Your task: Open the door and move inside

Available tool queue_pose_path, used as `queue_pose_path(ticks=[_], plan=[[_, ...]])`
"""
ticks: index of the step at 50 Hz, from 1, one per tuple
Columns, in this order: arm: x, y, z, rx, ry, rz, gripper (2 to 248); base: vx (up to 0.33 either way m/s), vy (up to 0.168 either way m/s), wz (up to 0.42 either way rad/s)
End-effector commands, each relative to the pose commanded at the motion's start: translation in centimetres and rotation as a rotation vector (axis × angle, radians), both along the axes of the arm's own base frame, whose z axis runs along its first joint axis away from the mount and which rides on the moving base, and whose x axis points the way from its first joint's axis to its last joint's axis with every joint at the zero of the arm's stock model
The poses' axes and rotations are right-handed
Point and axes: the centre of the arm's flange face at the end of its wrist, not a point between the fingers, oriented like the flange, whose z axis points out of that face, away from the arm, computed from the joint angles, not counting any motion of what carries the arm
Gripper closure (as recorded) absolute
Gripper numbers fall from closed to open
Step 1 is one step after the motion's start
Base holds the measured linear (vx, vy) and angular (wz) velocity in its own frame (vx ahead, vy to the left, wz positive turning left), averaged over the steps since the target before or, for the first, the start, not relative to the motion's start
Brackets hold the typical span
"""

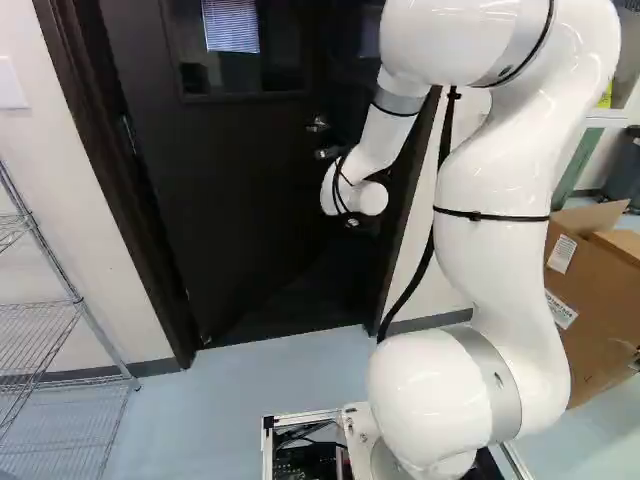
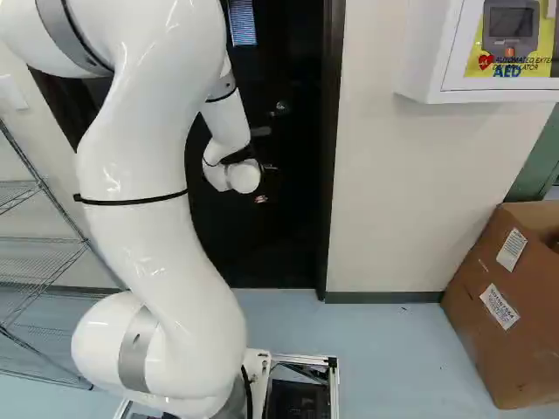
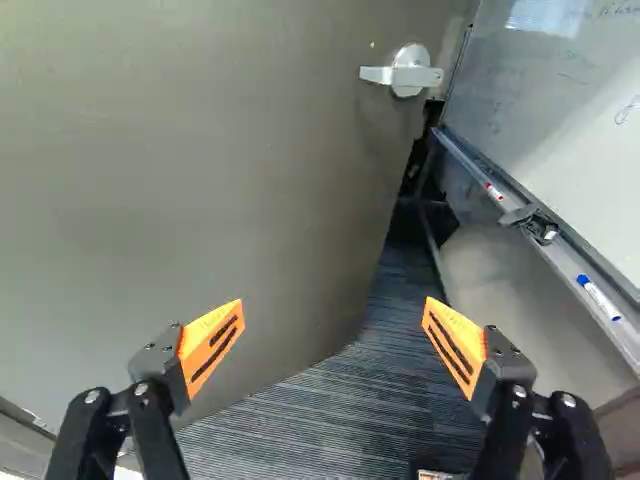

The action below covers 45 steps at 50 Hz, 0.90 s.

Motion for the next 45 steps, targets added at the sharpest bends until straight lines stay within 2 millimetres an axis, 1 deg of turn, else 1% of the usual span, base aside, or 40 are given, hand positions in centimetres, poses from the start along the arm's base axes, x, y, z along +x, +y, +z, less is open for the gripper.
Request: queue_pose_path(ticks=[45], plan=[[-9.3,-1.8,0.6,0.042,0.033,-0.128,3,0.000,0.000,0.000]])
